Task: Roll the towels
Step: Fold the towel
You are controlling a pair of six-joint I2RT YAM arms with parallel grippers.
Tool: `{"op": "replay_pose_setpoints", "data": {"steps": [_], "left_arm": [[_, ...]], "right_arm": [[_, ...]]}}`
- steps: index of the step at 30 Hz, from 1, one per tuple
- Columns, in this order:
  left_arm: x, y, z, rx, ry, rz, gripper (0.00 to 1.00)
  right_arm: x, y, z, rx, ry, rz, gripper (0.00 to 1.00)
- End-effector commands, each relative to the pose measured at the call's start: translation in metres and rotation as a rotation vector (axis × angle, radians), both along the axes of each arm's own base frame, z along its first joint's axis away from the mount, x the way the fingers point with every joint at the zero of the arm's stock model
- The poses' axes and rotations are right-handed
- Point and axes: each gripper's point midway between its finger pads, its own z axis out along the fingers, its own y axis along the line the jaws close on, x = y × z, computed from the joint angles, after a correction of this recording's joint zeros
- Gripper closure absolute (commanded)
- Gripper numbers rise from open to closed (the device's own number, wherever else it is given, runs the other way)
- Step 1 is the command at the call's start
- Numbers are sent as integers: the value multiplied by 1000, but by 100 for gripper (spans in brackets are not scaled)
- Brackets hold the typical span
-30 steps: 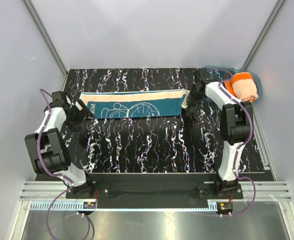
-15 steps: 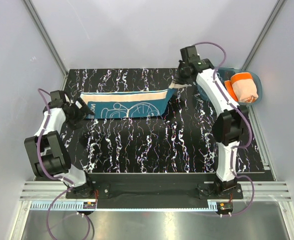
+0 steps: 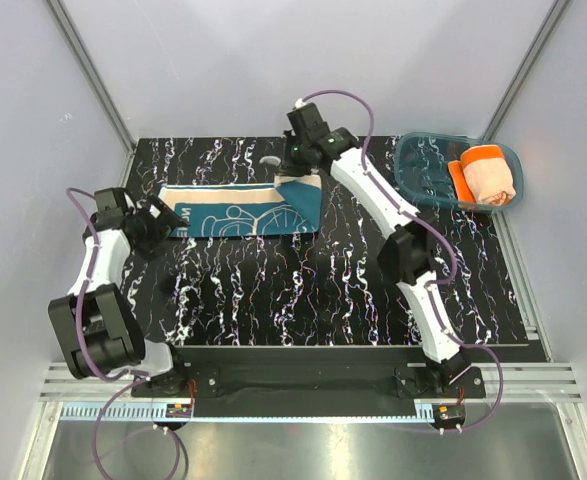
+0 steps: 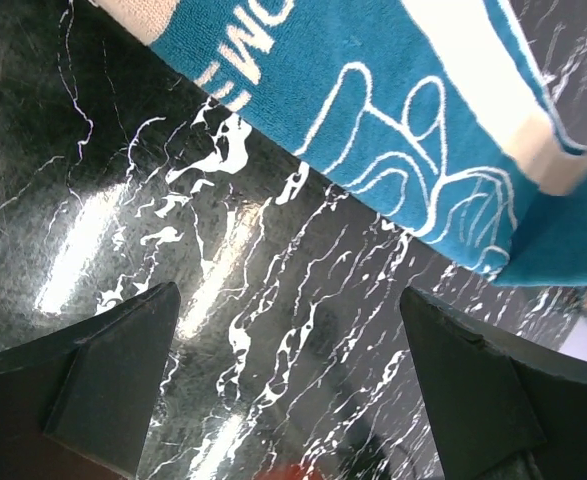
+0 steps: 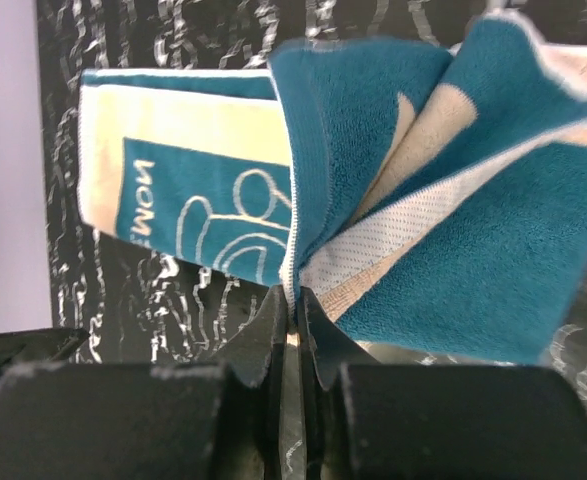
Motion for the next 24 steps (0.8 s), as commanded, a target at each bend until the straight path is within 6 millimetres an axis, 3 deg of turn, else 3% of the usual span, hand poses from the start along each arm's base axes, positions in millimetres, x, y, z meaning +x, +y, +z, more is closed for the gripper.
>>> {"op": "replay_pose_setpoints", "data": {"steps": [1, 6, 11, 13, 14, 15, 19, 24], "left_arm": [[8, 3, 33, 1, -136, 26, 1], [-1, 2, 45, 24, -153, 28, 1], [-23, 5, 83, 91, -269, 104, 1], [-33, 7, 104, 116, -337, 143, 1], [-36, 10, 110, 135, -358, 173, 1], [-38, 10, 117, 134, -383, 182, 1], [-50, -9, 148, 75, -527, 167, 1], [-54, -33, 168, 10, -630, 76, 1]], "right_arm": [[1, 39, 30, 110, -87, 64, 100], [-5, 87, 47, 218, -171, 131, 100], [-5, 118, 61, 297, -233, 145, 100], [-6, 131, 52, 318, -223, 145, 100], [-5, 136, 57, 344, -239, 145, 100], [-7, 145, 48, 354, -222, 147, 100], [-11, 169, 48, 414, -253, 170, 100], [-17, 195, 35, 474, -258, 201, 100]]}}
